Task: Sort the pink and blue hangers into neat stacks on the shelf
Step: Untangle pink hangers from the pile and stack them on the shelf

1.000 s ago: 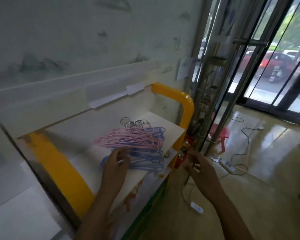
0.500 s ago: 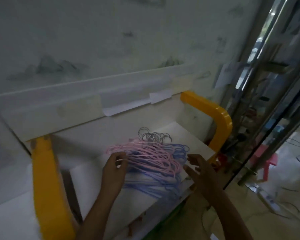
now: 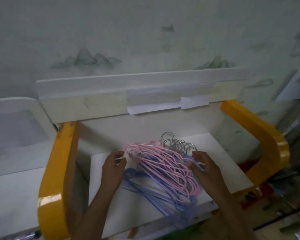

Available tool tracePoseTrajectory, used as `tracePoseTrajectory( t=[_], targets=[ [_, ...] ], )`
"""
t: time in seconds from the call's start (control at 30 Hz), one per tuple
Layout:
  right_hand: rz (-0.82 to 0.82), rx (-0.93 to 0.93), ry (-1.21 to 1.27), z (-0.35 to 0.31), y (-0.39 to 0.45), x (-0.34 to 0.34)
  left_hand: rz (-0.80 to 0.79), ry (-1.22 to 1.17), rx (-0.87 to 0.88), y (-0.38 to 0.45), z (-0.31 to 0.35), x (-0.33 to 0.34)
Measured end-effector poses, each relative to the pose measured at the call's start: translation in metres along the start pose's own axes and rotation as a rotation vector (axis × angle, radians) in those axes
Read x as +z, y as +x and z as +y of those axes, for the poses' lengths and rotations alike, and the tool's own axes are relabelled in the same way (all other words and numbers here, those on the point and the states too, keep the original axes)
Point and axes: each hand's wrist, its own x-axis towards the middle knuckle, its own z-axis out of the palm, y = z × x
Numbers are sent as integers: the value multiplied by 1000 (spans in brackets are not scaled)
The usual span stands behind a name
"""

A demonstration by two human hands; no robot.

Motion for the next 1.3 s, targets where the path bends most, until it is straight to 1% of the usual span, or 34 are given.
tracePoseTrajectory(
  t=[0.13, 0.23, 0.37, 0.53, 0.67, 0.8, 0.97, 1.03, 1.1, 1.2, 1.3],
  targets=[
    [-37, -2, -5, 3, 11, 3, 13, 75, -34, 14, -9, 5],
    [3, 18, -4, 10, 21, 1, -19, 138, -29, 29, -13, 15],
    [19, 36, -36, 18, 27, -5, -62, 71, -109, 45, -20, 28],
    [65, 56, -57, 19, 29, -8, -4, -9, -209, 62, -25, 38],
    [94, 67, -49, 19, 30, -4, -16, 18, -231, 77, -31, 42],
    [94, 74, -47, 20, 30, -1, -47, 1, -317, 86, -35, 38],
    [104, 67, -49, 16, 27, 0, -32, -105, -306, 79, -25, 33],
    [99, 60, -44, 15, 27, 0, -35, -202, -313, 74, -18, 31],
    [88, 54, -35, 13, 27, -1, -73, -317, -329, 70, -12, 27],
    [72, 43, -30, 11, 26, -1, -123, -354, -301, 63, -6, 19],
    [68, 34, -30, 9, 23, -3, -123, -403, -316, 53, 3, 9]
  ],
)
